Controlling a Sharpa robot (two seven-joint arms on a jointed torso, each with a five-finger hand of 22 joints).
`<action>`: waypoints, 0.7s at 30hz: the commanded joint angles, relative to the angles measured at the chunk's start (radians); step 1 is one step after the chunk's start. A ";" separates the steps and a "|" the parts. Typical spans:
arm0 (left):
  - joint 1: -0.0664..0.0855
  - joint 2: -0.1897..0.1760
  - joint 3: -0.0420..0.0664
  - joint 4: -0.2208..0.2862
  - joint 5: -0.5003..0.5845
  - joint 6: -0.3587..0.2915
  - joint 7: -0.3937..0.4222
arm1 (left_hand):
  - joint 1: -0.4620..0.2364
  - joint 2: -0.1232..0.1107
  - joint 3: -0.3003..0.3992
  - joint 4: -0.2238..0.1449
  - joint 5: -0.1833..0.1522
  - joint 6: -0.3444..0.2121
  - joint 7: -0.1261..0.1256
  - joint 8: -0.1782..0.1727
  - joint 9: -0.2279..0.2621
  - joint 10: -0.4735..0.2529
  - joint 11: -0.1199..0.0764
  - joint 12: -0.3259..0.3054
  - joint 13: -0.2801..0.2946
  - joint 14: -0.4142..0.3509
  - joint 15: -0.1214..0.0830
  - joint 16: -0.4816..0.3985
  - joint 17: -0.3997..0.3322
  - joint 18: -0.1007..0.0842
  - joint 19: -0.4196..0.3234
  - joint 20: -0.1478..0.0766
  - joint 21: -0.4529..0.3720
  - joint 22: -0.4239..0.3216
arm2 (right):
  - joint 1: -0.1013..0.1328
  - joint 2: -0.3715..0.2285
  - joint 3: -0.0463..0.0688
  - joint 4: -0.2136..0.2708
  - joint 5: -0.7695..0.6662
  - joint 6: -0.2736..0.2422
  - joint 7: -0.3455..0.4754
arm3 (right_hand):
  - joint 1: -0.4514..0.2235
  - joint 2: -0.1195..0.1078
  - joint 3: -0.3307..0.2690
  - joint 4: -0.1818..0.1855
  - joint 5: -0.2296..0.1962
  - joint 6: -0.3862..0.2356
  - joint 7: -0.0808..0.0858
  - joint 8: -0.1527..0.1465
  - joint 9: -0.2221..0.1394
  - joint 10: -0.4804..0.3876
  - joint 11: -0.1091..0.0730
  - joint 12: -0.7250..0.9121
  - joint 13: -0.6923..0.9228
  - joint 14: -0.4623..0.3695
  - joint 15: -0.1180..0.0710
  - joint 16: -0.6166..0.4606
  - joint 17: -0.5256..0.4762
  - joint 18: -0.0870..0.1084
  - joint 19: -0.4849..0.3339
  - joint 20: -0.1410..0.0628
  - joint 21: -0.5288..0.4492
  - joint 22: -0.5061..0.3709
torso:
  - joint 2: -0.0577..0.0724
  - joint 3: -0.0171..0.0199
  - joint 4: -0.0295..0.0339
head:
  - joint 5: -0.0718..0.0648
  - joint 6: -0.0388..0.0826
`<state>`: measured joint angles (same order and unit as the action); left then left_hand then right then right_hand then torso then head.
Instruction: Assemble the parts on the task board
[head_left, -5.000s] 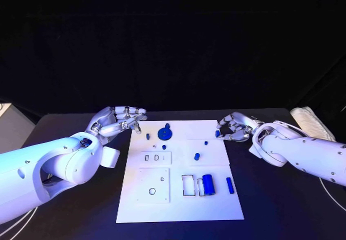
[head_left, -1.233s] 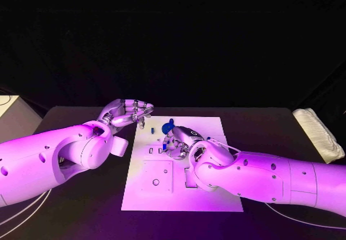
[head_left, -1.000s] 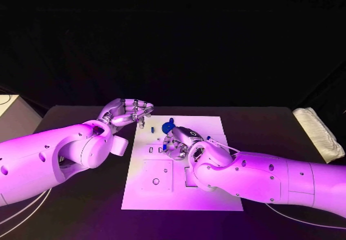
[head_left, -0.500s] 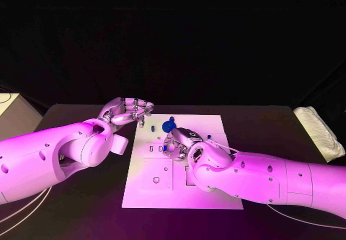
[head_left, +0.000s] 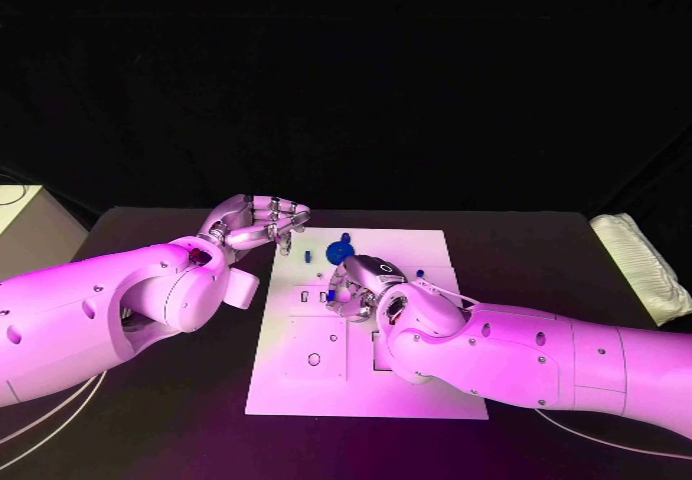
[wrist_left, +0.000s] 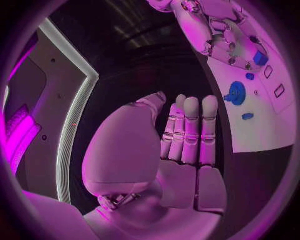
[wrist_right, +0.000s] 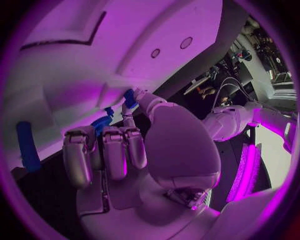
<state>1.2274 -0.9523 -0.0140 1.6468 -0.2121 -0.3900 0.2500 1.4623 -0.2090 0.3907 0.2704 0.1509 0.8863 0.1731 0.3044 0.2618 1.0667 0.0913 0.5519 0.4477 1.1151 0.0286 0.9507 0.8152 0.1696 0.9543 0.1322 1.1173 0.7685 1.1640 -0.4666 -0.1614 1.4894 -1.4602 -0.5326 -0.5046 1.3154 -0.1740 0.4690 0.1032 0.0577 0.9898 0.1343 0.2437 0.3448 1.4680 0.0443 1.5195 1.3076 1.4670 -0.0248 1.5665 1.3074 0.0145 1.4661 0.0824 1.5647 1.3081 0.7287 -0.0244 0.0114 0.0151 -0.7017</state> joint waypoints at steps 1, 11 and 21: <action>0.001 0.002 0.001 0.001 -0.005 0.013 0.000 | 0.006 0.002 -0.002 0.005 0.001 -0.007 0.002 0.007 0.002 -0.008 0.001 0.005 0.001 0.009 0.000 0.004 0.000 -0.005 0.007 0.002 0.004 0.001 | -0.003 0.002 -0.002 -0.002 -0.005 0.023 0.006 | -0.012 -0.006 0.000 -0.003 0.004 -0.012 0.002 -0.006 -0.003 0.052 0.011 -0.006 0.211 0.104 0.009 0.004 0.263 -0.015 0.105 0.005 0.006 0.263 | 0.000 0.0001 0.0006 | 0.000 0.000; 0.000 0.001 0.001 0.001 -0.005 0.016 -0.004 | 0.006 0.001 -0.002 0.006 0.001 -0.012 0.003 0.007 0.002 -0.013 0.002 0.006 0.001 0.009 0.001 0.004 0.001 -0.004 0.005 0.002 0.004 0.000 | -0.003 0.000 -0.002 -0.002 0.006 0.023 0.018 | -0.035 -0.035 -0.013 -0.004 0.003 -0.049 0.017 -0.026 -0.014 0.029 0.025 -0.032 0.189 0.104 0.021 0.004 0.263 -0.015 0.105 0.016 0.006 0.263 | 0.000 0.0006 -0.0003 | -0.001 -0.002; 0.000 0.001 0.000 -0.003 -0.008 0.019 -0.009 | 0.006 0.001 -0.002 0.006 0.001 -0.015 0.003 0.007 0.002 -0.017 0.003 0.007 0.002 0.006 0.002 0.001 -0.002 -0.004 0.003 0.003 0.004 -0.002 | -0.003 -0.011 -0.002 0.018 0.014 -0.024 0.052 | -0.061 -0.065 -0.128 0.026 0.004 -0.083 0.025 -0.039 -0.022 0.000 0.033 -0.064 0.162 0.104 0.030 0.004 0.263 -0.015 0.105 0.026 0.006 0.263 | 0.000 0.0011 0.0012 | 0.000 0.002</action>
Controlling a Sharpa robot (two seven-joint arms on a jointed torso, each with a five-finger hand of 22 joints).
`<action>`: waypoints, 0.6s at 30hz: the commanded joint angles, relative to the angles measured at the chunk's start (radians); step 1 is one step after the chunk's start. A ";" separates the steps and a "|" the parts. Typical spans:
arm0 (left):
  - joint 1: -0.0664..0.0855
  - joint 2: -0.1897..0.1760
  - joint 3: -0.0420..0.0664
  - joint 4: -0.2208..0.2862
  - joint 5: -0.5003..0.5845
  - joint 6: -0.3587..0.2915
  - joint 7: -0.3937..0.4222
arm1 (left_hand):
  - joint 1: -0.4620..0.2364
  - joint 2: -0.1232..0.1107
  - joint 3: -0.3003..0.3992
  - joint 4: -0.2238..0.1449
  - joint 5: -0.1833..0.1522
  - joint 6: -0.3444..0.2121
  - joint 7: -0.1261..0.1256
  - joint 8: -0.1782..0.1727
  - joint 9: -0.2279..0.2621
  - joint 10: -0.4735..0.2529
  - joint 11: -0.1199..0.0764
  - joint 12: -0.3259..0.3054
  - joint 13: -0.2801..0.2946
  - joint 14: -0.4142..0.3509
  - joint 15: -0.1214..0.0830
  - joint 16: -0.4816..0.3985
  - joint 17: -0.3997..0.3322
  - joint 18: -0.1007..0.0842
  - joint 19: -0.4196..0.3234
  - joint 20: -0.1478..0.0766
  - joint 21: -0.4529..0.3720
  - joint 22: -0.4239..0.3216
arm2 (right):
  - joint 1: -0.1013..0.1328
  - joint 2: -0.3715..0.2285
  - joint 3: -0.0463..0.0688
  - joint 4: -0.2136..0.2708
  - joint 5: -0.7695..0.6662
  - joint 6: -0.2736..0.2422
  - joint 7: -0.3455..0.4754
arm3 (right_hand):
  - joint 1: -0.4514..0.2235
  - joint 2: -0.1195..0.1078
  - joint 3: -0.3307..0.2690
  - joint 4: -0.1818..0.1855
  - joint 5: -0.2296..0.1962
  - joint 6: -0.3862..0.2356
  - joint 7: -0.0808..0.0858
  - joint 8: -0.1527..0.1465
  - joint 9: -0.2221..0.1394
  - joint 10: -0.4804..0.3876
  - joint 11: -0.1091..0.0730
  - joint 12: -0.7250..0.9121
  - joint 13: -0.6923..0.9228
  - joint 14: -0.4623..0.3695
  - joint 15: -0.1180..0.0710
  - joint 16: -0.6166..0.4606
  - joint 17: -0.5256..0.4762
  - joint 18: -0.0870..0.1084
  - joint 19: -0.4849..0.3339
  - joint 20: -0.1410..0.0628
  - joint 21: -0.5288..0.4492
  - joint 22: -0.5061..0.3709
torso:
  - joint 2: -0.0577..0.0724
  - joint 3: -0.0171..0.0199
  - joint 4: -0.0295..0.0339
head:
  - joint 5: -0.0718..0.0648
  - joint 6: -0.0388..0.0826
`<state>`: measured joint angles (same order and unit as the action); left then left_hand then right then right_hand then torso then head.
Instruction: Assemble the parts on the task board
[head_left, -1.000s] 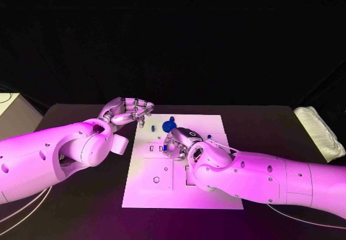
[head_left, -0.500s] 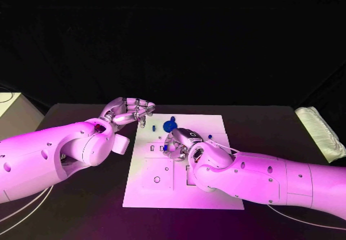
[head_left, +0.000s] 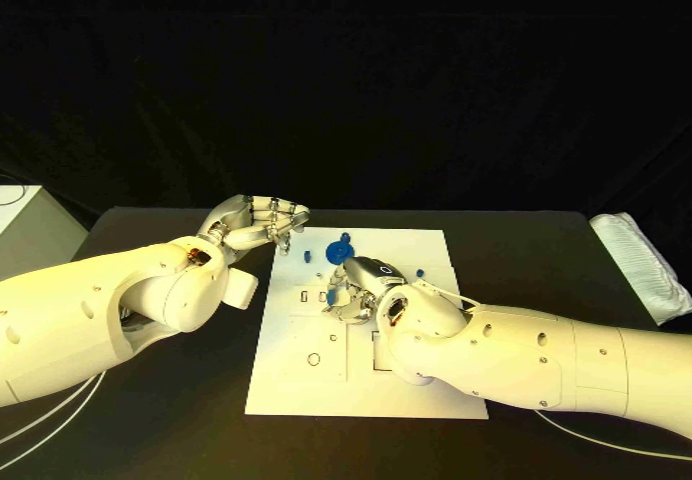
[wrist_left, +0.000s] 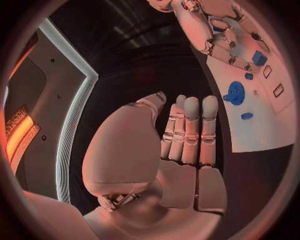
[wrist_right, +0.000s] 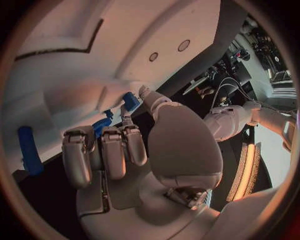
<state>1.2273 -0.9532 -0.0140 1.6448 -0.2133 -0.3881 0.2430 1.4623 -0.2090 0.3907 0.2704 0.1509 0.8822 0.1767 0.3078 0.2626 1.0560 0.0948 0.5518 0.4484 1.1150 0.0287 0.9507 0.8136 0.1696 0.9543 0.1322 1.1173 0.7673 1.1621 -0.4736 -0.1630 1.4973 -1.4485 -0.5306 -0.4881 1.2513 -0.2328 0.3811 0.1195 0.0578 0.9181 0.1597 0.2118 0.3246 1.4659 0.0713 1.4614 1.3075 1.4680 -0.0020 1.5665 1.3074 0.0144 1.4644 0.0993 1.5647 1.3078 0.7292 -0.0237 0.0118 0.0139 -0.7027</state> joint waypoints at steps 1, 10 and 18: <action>0.001 0.002 0.000 -0.002 -0.011 0.019 -0.005 | 0.006 0.001 -0.002 0.006 0.001 -0.010 0.000 0.004 0.001 -0.006 0.000 0.007 0.001 0.006 0.002 0.001 0.000 -0.004 0.003 0.003 0.004 -0.001 | -0.001 -0.008 0.000 0.015 0.003 -0.035 0.040 | 0.018 0.006 -0.093 0.022 0.005 -0.017 0.001 -0.009 -0.003 0.000 0.008 -0.008 0.160 0.103 0.009 0.004 0.263 -0.014 0.106 0.010 0.006 0.263 | 0.000 0.0006 0.0008 | 0.002 0.003; 0.001 0.011 0.000 -0.027 -0.132 0.029 -0.134 | -0.094 0.015 -0.053 0.012 0.001 0.010 -0.018 0.066 0.033 0.014 -0.016 0.151 0.080 0.164 -0.011 0.186 0.204 -0.023 0.093 -0.006 0.089 0.112 | 0.012 -0.079 0.009 0.082 0.048 -0.129 0.142 | 0.115 0.040 -0.260 0.115 0.008 -0.023 0.004 -0.009 -0.011 0.000 0.011 -0.007 0.160 0.103 0.011 0.004 0.263 -0.014 0.106 0.014 0.006 0.263 | -0.006 0.0000 -0.0041 | 0.008 0.003; 0.008 0.043 0.001 -0.081 -0.400 0.228 -0.427 | -0.149 0.041 -0.070 0.021 0.009 0.023 -0.059 0.211 0.163 0.020 -0.052 0.330 0.193 0.350 -0.043 0.488 0.541 -0.058 0.239 -0.033 0.205 0.289 | 0.076 -0.235 0.023 0.163 0.294 -0.125 0.351 | 0.176 0.079 -0.221 0.105 0.007 -0.016 0.002 -0.002 -0.011 -0.009 0.008 -0.015 0.152 0.103 0.008 0.004 0.263 -0.014 0.106 0.011 0.006 0.263 | -0.020 0.0003 -0.0051 | 0.012 -0.012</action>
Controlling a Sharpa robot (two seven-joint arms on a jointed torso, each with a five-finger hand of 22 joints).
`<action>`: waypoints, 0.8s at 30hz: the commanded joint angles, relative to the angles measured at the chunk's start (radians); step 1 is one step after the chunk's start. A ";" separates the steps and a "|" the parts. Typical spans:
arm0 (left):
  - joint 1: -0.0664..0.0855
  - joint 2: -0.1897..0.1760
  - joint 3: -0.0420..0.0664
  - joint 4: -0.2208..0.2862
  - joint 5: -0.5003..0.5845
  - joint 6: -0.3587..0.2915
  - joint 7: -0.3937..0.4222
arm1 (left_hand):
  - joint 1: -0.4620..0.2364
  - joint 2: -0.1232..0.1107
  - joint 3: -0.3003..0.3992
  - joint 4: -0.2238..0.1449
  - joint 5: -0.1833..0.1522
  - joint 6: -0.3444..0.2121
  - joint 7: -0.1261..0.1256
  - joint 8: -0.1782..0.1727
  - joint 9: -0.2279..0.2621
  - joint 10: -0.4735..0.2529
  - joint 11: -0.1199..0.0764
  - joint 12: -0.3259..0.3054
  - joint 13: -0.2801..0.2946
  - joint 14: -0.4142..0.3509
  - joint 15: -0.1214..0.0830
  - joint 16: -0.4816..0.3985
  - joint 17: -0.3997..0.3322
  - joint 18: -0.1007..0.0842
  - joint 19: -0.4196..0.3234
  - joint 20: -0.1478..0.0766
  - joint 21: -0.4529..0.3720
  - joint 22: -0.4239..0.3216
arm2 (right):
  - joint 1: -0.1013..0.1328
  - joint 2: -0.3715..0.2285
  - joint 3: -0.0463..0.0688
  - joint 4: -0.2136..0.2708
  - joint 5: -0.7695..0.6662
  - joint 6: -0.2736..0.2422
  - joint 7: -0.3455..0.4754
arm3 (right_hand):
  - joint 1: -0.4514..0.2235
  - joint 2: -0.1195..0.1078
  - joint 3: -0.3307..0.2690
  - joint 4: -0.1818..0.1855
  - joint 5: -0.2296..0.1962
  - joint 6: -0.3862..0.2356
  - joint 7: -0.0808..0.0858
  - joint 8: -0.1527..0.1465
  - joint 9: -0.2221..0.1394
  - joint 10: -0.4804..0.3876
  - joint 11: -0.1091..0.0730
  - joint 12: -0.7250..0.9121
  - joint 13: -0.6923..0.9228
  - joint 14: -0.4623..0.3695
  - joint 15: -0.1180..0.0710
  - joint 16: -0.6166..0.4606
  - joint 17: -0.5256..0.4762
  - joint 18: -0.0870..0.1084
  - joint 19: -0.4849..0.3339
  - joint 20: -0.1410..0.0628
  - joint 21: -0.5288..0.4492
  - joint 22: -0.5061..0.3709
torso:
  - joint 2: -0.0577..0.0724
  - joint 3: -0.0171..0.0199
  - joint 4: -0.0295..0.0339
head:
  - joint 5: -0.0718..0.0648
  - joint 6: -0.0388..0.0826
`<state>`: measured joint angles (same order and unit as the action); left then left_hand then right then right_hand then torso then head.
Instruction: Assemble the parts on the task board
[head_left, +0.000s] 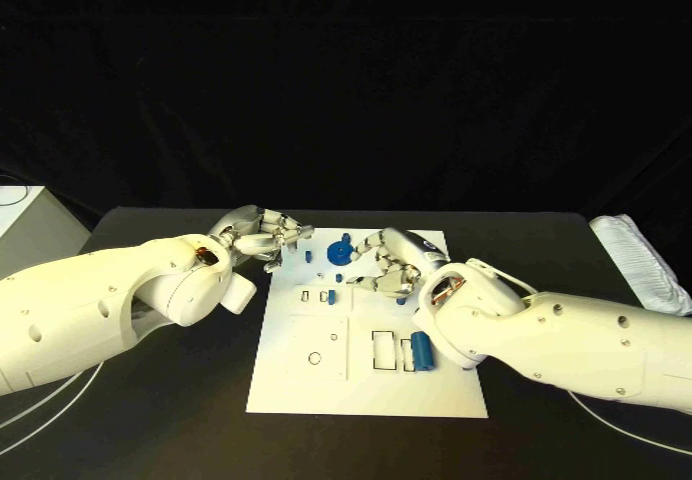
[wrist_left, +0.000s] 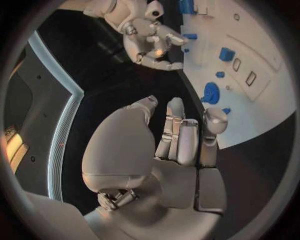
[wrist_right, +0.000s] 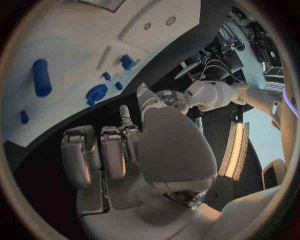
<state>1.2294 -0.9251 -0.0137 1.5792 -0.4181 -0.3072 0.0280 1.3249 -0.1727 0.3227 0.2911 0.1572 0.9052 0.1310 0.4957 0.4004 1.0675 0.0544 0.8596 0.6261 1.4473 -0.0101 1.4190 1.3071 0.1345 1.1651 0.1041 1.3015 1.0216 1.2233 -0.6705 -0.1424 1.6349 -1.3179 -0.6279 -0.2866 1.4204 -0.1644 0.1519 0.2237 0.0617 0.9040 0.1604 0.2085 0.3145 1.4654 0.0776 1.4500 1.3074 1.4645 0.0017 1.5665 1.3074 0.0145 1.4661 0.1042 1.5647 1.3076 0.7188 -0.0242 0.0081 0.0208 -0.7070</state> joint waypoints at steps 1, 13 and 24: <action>0.007 0.022 0.001 -0.021 -0.220 0.166 -0.250 | -0.012 0.008 0.000 0.000 0.003 -0.002 -0.014 0.028 0.031 0.012 -0.012 0.031 0.024 0.021 -0.005 0.023 0.051 -0.023 0.032 -0.006 0.023 0.039 | 0.023 -0.059 0.004 0.037 0.191 -0.034 0.159 | 0.007 0.012 0.009 0.001 0.003 -0.002 0.002 0.001 -0.001 -0.009 0.002 -0.004 0.152 0.106 0.005 0.004 0.263 -0.014 0.105 0.006 0.006 0.263 | -0.011 0.0012 -0.0014 | 0.007 -0.008; 0.037 0.123 0.000 -0.089 -0.543 0.336 -0.484 | -0.101 0.023 -0.011 0.003 -0.001 -0.041 -0.003 0.033 0.073 0.002 -0.002 0.071 0.059 0.021 0.004 0.026 0.053 -0.024 0.031 -0.002 0.025 0.039 | 0.092 -0.188 0.012 0.068 0.445 -0.086 0.215 | -0.004 0.018 0.011 0.011 0.001 0.007 0.000 0.009 0.001 -0.017 0.001 -0.013 0.144 0.106 0.004 0.004 0.263 -0.014 0.105 0.006 0.006 0.263 | -0.022 0.0092 -0.0059 | 0.018 -0.020; 0.079 0.222 -0.023 -0.169 -0.633 0.423 -0.523 | -0.154 0.035 -0.031 0.003 0.000 -0.035 -0.015 0.071 0.126 0.004 -0.010 0.097 0.080 0.026 -0.003 0.035 0.064 -0.025 0.035 -0.007 0.029 0.045 | 0.102 -0.196 0.012 0.050 0.481 -0.085 0.202 | -0.008 0.017 0.010 0.013 0.001 0.006 0.000 0.010 0.001 -0.020 0.001 -0.016 0.141 0.106 0.004 0.004 0.263 -0.014 0.105 0.006 0.006 0.263 | -0.023 0.0162 -0.0062 | 0.025 -0.026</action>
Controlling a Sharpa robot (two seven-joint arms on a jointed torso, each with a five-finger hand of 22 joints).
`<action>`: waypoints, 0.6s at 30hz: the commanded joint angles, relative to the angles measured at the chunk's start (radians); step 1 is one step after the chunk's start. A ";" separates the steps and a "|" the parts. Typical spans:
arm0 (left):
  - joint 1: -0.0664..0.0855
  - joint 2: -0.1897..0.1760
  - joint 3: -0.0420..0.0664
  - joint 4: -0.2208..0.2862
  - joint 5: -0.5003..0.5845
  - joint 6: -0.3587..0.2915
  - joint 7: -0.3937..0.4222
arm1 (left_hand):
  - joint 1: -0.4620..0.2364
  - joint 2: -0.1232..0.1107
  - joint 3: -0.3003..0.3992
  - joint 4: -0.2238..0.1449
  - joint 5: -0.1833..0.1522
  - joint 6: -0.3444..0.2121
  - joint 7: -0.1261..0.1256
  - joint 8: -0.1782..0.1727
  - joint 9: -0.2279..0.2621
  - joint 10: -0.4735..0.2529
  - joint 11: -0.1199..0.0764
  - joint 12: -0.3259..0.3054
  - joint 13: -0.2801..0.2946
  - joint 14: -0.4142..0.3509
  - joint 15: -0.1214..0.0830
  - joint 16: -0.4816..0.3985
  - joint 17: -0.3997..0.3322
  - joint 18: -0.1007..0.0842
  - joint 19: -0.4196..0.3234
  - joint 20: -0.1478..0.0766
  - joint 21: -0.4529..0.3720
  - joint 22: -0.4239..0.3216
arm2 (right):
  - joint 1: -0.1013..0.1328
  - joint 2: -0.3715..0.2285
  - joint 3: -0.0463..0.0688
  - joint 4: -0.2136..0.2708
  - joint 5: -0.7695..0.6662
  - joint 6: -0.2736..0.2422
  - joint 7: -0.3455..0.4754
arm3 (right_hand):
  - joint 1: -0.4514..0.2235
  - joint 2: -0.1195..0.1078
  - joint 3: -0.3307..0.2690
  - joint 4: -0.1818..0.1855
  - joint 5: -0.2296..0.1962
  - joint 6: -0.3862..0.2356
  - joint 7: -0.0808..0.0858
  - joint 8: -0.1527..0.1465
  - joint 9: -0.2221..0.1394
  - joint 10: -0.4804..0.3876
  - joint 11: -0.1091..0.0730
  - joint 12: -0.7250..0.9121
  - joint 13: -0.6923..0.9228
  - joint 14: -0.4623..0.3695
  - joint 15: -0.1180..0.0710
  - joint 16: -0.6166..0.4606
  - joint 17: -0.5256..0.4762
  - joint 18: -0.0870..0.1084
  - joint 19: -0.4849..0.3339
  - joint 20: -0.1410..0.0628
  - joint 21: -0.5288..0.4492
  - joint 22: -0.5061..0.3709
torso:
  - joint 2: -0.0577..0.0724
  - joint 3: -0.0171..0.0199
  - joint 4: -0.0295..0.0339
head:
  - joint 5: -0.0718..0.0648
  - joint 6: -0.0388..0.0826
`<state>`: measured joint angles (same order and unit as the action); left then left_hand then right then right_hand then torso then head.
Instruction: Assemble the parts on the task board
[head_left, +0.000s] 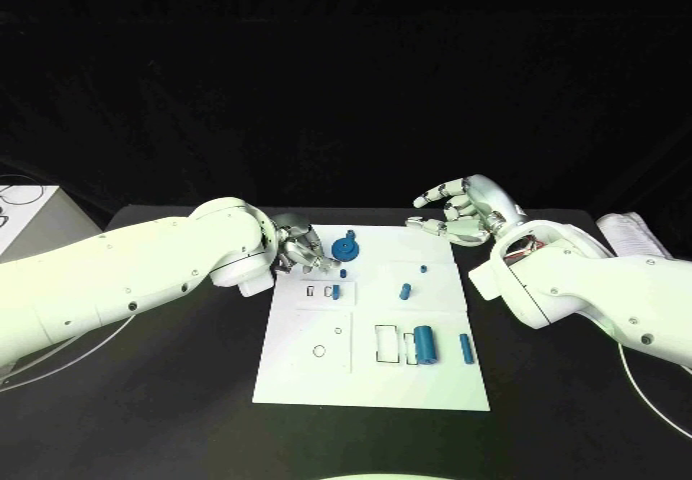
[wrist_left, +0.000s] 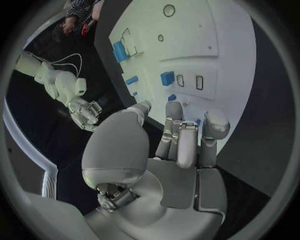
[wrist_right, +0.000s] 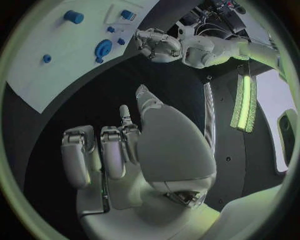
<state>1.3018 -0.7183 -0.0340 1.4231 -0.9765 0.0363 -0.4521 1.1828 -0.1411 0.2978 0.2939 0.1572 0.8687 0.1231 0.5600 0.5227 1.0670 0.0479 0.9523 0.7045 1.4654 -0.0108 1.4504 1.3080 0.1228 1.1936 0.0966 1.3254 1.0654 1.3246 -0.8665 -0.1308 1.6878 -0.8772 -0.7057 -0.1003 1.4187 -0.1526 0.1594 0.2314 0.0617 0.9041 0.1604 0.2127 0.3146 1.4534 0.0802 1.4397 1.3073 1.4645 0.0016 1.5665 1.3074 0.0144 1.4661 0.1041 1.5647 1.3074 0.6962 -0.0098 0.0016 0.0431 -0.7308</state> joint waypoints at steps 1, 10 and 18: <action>0.011 0.024 -0.006 -0.021 -0.078 0.086 -0.045 | -0.015 0.004 -0.008 0.001 0.000 0.000 -0.007 0.008 0.006 0.004 -0.004 0.004 0.001 0.007 -0.003 0.002 0.062 -0.013 0.006 0.001 0.005 0.001 | 0.002 0.001 0.000 -0.004 0.042 -0.006 0.013 | -0.006 0.005 0.003 0.005 0.001 0.006 0.000 0.005 0.001 -0.008 -0.002 -0.006 0.141 0.106 0.004 0.004 0.263 -0.014 0.105 0.006 0.006 0.263 | -0.001 0.0024 -0.0001 | 0.004 -0.003; 0.033 0.075 -0.026 -0.069 -0.110 0.180 -0.061 | -0.048 0.014 -0.022 0.001 -0.001 -0.012 -0.007 0.018 0.032 -0.005 -0.003 0.007 0.001 0.006 -0.003 0.004 0.063 -0.014 0.006 0.000 0.006 0.004 | 0.004 0.002 0.000 -0.015 0.018 -0.004 -0.001 | -0.008 0.007 0.003 0.007 0.002 0.003 0.000 0.005 0.001 -0.010 -0.002 -0.008 0.140 0.106 0.004 0.004 0.263 -0.014 0.105 0.005 0.006 0.263 | 0.001 0.0005 -0.0025 | 0.001 -0.008; 0.038 0.108 -0.034 -0.097 -0.110 0.225 -0.066 | -0.058 0.019 -0.028 0.001 -0.001 -0.012 -0.009 0.025 0.044 0.000 -0.004 0.016 0.011 0.010 -0.003 0.009 0.071 -0.016 0.012 0.000 0.011 0.014 | 0.005 0.005 0.000 -0.026 0.003 -0.001 -0.009 | -0.009 0.007 0.004 0.008 0.002 0.003 0.000 0.005 0.001 -0.010 -0.002 -0.008 0.139 0.106 0.004 0.004 0.263 -0.014 0.105 0.005 0.006 0.263 | 0.002 -0.0006 -0.0004 | -0.001 -0.013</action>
<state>1.3374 -0.6162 -0.0679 1.3291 -1.0730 0.1995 -0.5076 1.1341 -0.1239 0.2741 0.2949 0.1572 0.8615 0.1159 0.5810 0.5657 1.0670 0.0481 0.9639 0.7139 1.4652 -0.0107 1.4552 1.3078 0.1231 1.2009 0.0966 1.3294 1.0779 1.3290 -0.8628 -0.1310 1.6628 -0.8551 -0.7084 -0.1077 1.4145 -0.1484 0.1621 0.2342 0.0617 0.9041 0.1604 0.2126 0.3147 1.4499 0.0765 1.4367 1.3081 1.4646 0.0016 1.5665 1.3073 0.0145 1.4661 0.1040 1.5647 1.3081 0.6980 -0.0095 0.0009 0.0405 -0.7409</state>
